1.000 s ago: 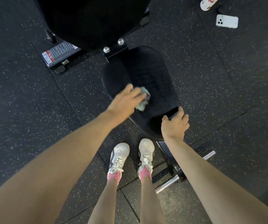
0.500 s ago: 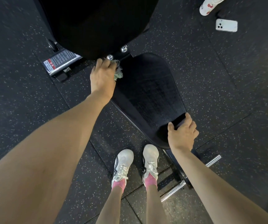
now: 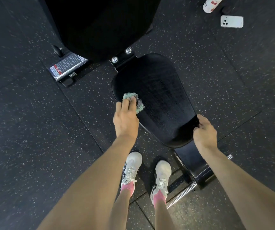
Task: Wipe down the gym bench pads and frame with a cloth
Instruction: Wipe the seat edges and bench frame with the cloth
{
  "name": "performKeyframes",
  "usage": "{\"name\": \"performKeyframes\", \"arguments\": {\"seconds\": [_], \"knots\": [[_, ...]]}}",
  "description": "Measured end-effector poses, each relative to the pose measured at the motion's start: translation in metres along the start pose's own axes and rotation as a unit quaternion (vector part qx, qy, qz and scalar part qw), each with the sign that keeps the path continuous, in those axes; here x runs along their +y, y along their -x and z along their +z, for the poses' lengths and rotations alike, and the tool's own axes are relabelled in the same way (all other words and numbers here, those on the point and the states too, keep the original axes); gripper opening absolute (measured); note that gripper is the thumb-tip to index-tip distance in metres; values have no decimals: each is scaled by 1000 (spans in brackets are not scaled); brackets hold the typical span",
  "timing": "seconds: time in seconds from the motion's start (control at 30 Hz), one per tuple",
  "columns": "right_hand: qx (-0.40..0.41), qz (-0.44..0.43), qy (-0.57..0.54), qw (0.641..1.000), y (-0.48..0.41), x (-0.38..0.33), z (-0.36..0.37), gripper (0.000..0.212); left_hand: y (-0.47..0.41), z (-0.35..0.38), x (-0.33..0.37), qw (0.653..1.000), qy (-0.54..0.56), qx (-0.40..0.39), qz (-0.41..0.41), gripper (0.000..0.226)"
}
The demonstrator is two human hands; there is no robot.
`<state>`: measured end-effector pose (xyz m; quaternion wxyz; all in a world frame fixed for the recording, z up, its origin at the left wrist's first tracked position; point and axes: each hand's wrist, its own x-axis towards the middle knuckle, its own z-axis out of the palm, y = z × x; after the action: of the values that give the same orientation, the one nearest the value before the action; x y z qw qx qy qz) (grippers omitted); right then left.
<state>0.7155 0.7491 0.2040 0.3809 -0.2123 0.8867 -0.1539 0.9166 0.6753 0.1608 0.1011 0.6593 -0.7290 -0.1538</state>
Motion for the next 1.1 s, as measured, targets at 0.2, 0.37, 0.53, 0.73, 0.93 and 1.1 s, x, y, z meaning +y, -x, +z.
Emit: {"name": "performKeyframes", "arguments": {"seconds": [0.2, 0.37, 0.53, 0.73, 0.93, 1.1], "knots": [[-19, 37, -91, 995, -5, 6, -8, 59, 63, 20, 45, 998, 60, 2, 8, 67], [-38, 99, -230, 967, -5, 17, -15, 51, 96, 32, 82, 996, 89, -9, -18, 67], [-80, 105, -290, 948, -4, 16, -24, 49, 119, 34, 109, 994, 101, -33, -27, 69], [-166, 72, -260, 949, -16, 25, -47, 37, 131, 33, 121, 992, 98, -75, -10, 75], [-213, 80, -177, 958, -20, 33, -74, 32, 152, 25, 134, 950, 159, -212, 164, 65], [-136, 97, -139, 976, -10, 42, -71, 32, 90, 16, 152, 967, 78, -101, 220, 54]]}}
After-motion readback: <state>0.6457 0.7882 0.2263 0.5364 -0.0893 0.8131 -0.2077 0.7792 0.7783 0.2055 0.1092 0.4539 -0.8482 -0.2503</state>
